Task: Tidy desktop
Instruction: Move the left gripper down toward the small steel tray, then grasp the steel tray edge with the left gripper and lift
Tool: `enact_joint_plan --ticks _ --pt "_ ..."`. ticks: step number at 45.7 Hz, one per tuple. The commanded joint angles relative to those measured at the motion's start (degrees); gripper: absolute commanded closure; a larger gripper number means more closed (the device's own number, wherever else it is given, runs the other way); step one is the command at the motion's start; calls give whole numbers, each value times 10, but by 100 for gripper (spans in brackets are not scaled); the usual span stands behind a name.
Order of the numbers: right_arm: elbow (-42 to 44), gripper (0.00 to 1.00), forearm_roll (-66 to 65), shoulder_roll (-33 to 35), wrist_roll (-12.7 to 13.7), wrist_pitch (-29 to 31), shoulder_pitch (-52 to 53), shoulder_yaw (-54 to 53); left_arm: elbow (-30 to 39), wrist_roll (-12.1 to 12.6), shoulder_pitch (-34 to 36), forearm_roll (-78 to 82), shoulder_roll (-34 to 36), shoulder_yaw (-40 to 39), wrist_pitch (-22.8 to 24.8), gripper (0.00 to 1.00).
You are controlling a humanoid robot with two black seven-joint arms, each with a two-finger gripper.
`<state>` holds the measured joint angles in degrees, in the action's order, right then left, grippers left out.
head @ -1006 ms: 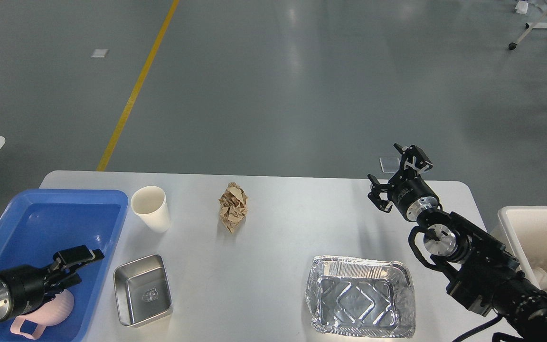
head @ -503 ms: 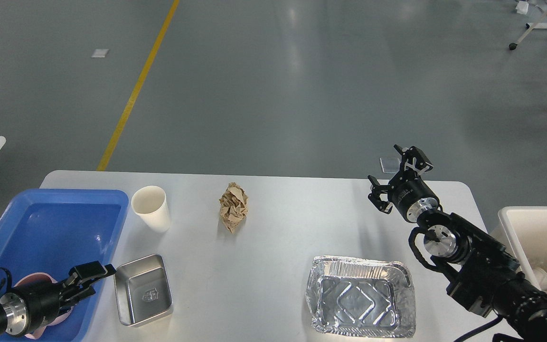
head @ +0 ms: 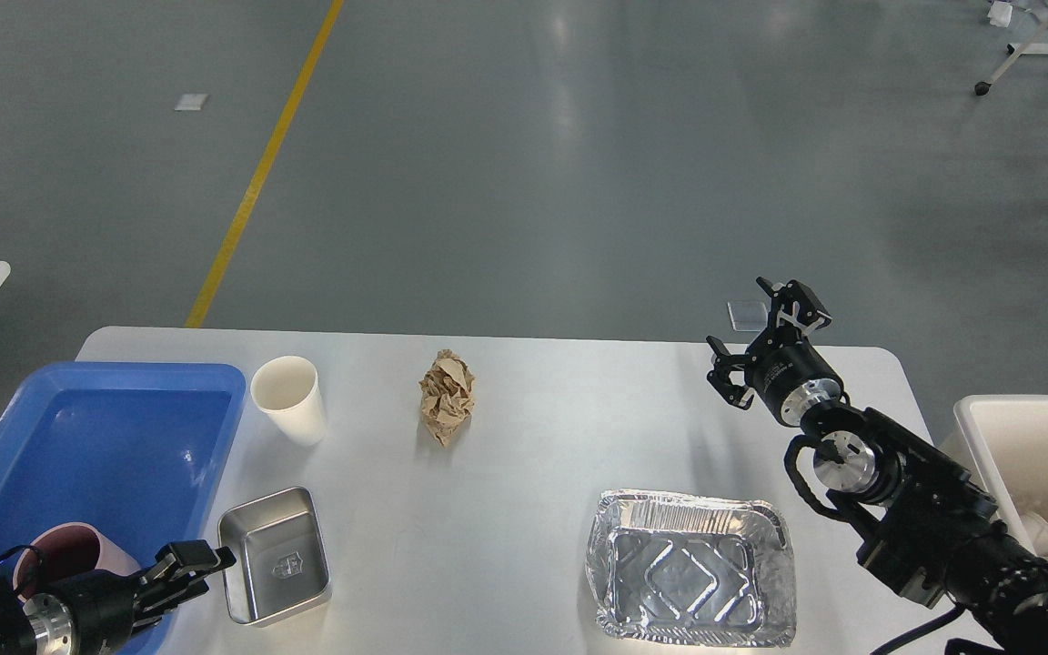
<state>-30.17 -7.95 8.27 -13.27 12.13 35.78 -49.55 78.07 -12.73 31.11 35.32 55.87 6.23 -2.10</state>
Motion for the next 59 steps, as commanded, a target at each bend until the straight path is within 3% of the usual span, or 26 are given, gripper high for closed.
enact_joint_plan --ticks 1,9,30,34,37,41,59 --pt "-1 0 0 0 0 0 0 1 -29 -2 -2 0 -18 -1 1 58" --pt "-1 0 0 0 0 0 -1 1 -35 -2 -2 0 -22 -1 3 70" --pt "-1 0 -15 -2 0 0 -1 1 -46 1 0 0 -43 -1 5 78" --pt "-1 0 -15 -2 0 0 -1 1 -46 1 -1 0 -43 0 9 86" --pt "-1 0 -15 -1 0 0 -1 1 -46 -1 -4 1 -44 1 17 99" --pt "-1 0 -15 -1 0 0 -1 1 -46 1 -3 0 -42 3 39 100" --pt "-2 0 -15 -1 0 0 0 1 -39 -7 0 4 -37 2 44 100"
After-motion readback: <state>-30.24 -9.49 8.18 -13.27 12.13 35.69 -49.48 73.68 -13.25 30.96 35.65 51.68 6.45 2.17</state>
